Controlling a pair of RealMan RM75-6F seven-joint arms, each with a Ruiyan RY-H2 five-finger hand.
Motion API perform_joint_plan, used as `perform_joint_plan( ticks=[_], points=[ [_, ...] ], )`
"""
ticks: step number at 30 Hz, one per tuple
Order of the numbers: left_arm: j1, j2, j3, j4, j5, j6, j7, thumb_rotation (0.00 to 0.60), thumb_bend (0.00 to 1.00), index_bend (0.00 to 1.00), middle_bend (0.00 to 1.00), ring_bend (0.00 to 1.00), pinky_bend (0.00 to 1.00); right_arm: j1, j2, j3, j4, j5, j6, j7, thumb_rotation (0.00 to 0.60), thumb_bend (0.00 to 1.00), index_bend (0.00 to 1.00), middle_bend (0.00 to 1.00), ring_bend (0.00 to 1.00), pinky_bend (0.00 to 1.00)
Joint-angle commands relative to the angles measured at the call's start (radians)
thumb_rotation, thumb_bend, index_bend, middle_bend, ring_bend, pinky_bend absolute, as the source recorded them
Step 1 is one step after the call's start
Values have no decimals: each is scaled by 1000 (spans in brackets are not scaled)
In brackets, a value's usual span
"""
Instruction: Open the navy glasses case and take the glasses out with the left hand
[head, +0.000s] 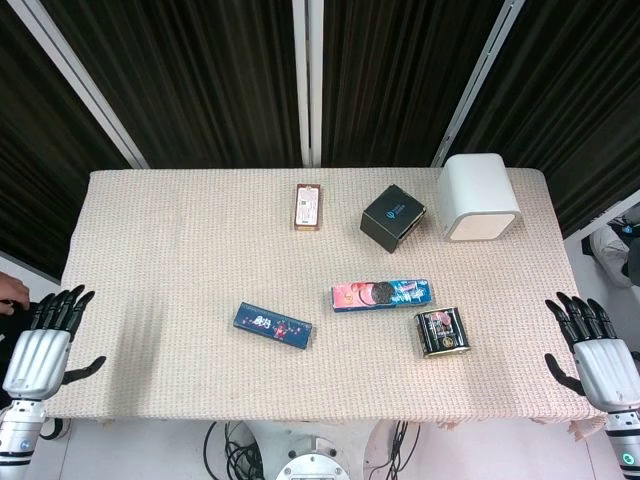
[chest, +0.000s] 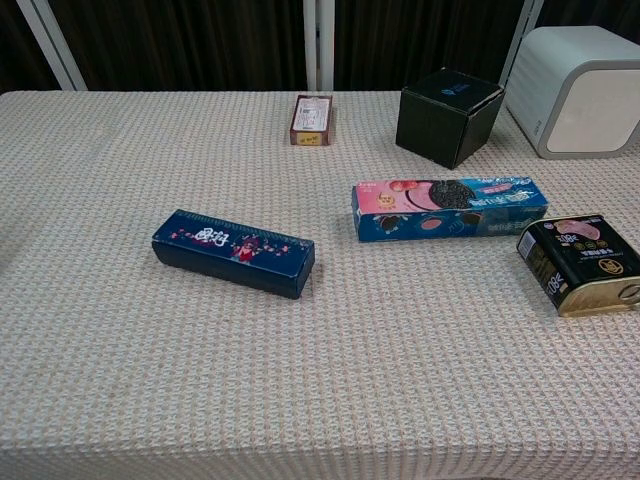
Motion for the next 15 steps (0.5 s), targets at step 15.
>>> perform_joint_plan(
  ticks=[15],
  points=[
    [-14, 3, 6, -19, 24, -13, 21, 600, 144, 73, 0, 0, 8, -13, 1, 24, -4, 41, 41, 14, 600, 300, 0, 0, 0, 0]
  ],
)
